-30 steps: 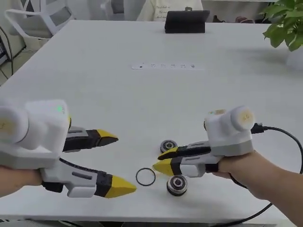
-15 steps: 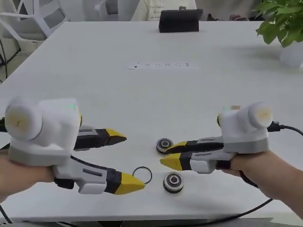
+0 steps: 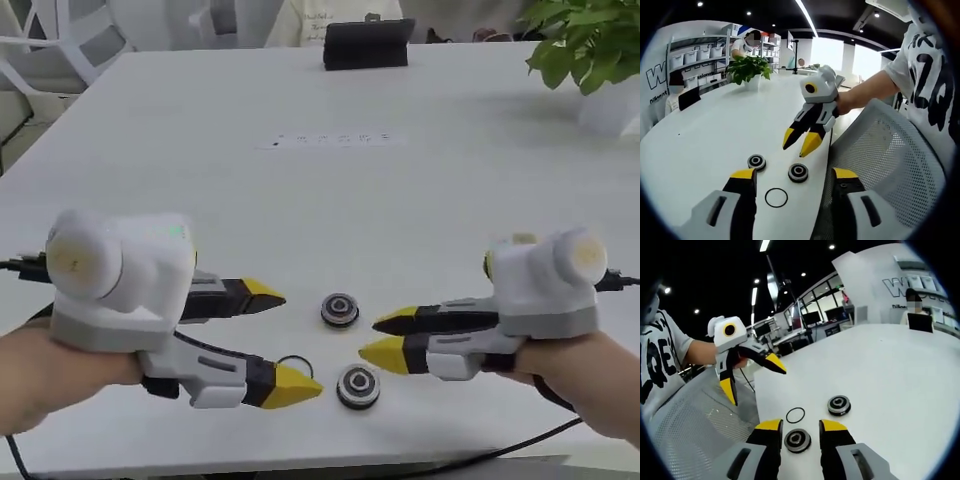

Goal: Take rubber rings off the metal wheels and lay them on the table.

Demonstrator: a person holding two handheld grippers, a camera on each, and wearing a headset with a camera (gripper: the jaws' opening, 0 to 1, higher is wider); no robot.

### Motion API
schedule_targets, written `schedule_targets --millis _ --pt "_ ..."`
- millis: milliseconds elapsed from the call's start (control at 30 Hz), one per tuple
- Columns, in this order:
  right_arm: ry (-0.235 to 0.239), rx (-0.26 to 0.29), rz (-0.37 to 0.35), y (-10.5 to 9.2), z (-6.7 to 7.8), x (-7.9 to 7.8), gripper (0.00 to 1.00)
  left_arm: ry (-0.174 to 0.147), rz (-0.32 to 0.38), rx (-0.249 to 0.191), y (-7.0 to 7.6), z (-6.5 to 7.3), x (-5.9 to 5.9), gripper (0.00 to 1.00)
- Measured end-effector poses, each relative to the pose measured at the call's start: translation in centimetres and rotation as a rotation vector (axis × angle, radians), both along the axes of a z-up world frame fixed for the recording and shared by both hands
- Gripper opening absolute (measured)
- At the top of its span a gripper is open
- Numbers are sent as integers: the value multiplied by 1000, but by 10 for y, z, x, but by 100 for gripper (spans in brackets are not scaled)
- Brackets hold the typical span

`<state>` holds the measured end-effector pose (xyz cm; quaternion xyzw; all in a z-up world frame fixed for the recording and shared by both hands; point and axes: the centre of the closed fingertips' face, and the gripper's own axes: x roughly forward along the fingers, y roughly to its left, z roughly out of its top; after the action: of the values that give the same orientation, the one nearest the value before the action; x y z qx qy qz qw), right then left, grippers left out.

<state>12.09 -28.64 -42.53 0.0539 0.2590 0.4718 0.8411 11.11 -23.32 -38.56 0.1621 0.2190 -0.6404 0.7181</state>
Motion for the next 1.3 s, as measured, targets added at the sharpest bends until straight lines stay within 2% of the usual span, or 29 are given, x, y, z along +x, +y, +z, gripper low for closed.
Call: schedule_targets --millis 100,300,533,667,833,1000,1300 --pt "-1 -10 5 -3 -4 -3 28 14 -6 0 -5 -3 0 56" --pt "-3 -32 17 -6 -11 -9 29 21 -28 8 -15 -9 -3 54" --pt "-12 -62 40 -7 -19 -16 29 32 -66 42 -25 -25 -8 50" --pt "-16 -87 53 -8 -26 -20 29 46 -76 54 -27 -31 -9 48" --pt "-14 -101 68 -6 -32 -24 28 65 -66 48 -31 -35 -6 44" --pt "-22 -141 87 -5 -42 -25 26 60 -76 76 -33 -45 -6 40" --pt "-30 -142 94 1 -47 -25 23 79 -81 101 -37 -59 -9 30"
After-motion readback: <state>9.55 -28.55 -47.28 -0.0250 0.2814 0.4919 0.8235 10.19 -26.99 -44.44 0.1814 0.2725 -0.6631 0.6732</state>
